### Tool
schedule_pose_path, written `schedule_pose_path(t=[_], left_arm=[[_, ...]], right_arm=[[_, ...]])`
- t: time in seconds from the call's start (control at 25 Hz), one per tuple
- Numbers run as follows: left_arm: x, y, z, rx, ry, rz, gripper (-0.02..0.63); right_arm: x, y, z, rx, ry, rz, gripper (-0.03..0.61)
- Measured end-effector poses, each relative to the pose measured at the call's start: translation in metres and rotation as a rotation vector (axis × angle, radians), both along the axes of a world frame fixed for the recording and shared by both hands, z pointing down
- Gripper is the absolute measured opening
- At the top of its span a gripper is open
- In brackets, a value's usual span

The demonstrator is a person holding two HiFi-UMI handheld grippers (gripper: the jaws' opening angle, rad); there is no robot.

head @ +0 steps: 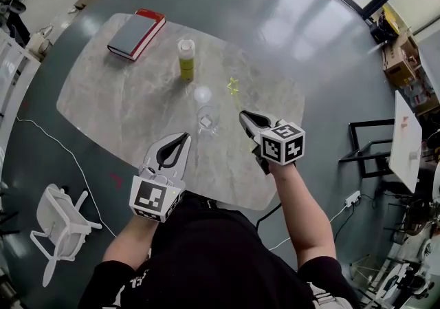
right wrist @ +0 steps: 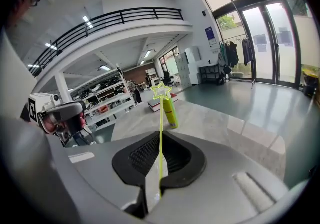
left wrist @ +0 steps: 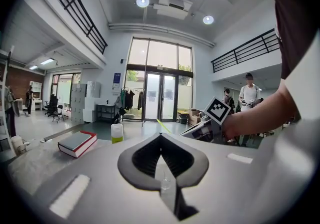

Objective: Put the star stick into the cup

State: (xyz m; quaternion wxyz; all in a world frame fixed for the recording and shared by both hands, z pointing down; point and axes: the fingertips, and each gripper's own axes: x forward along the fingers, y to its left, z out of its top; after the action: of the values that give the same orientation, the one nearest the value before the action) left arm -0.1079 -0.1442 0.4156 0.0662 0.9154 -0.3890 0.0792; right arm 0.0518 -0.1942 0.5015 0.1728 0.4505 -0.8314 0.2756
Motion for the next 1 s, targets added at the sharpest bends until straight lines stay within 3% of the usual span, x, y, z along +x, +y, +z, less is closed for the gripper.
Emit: schedule_pose_path(t=[0.6, 1.0], left_arm=[[-0.052, -0.022, 0.001, -0.008, -0.039, -0.088, -0.002], [-0.082, -0.038, 0.020, -0.048, -0.057, -0.152, -0.002]], right_arm=[[-0.091, -0.053, -0.011, 0.085, -0.074, -0.185, 0.029], [-0.121, -0.090, 0.024, 0.087, -0.083, -0.234, 0.029]])
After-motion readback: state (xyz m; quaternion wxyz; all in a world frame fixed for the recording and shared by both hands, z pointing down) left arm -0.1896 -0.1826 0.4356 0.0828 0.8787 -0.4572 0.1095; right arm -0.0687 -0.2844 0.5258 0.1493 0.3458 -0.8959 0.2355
